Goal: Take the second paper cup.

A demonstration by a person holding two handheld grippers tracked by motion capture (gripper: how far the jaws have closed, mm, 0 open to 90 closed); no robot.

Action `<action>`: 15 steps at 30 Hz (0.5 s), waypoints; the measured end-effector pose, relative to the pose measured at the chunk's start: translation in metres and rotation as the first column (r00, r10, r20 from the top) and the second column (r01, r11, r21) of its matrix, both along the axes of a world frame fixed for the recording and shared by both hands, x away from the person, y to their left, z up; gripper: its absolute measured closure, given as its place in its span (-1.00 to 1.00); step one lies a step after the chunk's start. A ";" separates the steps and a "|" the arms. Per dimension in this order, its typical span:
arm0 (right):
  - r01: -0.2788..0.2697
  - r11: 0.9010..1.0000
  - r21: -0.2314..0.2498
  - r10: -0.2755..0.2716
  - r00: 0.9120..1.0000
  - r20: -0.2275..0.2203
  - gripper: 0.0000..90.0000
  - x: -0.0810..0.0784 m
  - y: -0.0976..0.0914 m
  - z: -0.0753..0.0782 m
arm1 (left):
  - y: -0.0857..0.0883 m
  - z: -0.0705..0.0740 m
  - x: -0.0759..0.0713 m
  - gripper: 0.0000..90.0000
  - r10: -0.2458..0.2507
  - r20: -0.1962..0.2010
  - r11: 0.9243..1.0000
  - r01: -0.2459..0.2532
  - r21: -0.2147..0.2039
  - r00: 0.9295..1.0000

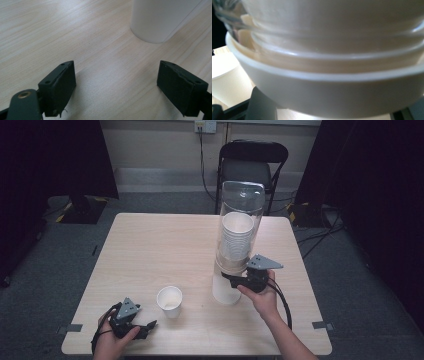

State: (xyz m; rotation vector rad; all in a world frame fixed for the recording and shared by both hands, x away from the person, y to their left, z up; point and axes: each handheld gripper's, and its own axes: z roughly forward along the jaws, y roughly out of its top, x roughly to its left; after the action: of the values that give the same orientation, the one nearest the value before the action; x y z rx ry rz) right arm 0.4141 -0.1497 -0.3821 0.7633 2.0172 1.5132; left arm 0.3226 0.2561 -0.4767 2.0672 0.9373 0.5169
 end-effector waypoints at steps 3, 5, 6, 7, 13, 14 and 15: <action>0.002 1.000 -0.003 -0.002 1.000 -0.002 -0.24 -0.001 0.000 0.000 | 0.000 0.000 0.000 -0.67 0.000 0.000 1.000 0.000 0.000 1.000; 0.000 1.000 0.003 0.000 1.000 0.009 -0.24 -0.001 0.000 -0.002 | 0.000 0.000 0.000 -0.67 0.000 0.000 1.000 0.000 0.000 1.000; 0.000 1.000 0.003 0.000 1.000 0.009 -0.24 -0.001 0.000 -0.002 | 0.000 0.000 0.000 -0.67 0.000 0.000 1.000 0.000 0.000 1.000; 0.000 1.000 0.004 0.000 1.000 0.011 -0.24 -0.001 0.000 -0.002 | 0.000 0.000 0.000 -0.67 0.000 0.000 1.000 0.000 0.000 1.000; -0.002 1.000 0.007 0.002 1.000 0.023 -0.23 -0.002 0.000 -0.005 | 0.000 0.000 0.000 -0.67 0.000 0.000 1.000 0.000 0.001 1.000; -0.002 1.000 0.007 0.002 1.000 0.023 -0.23 -0.002 0.000 -0.005 | 0.000 0.000 0.000 -0.67 0.000 0.000 1.000 0.000 0.001 1.000; 0.002 1.000 0.009 -0.002 1.000 0.027 -0.23 -0.002 -0.001 -0.006 | 0.000 0.000 0.000 -0.67 0.000 0.000 1.000 0.000 0.001 1.000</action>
State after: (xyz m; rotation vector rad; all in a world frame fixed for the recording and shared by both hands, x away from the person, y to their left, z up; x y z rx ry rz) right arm 0.4117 -0.1504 -0.3876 0.7444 1.9909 1.5245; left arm 0.3225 0.2560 -0.4768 2.0678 0.9372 0.5176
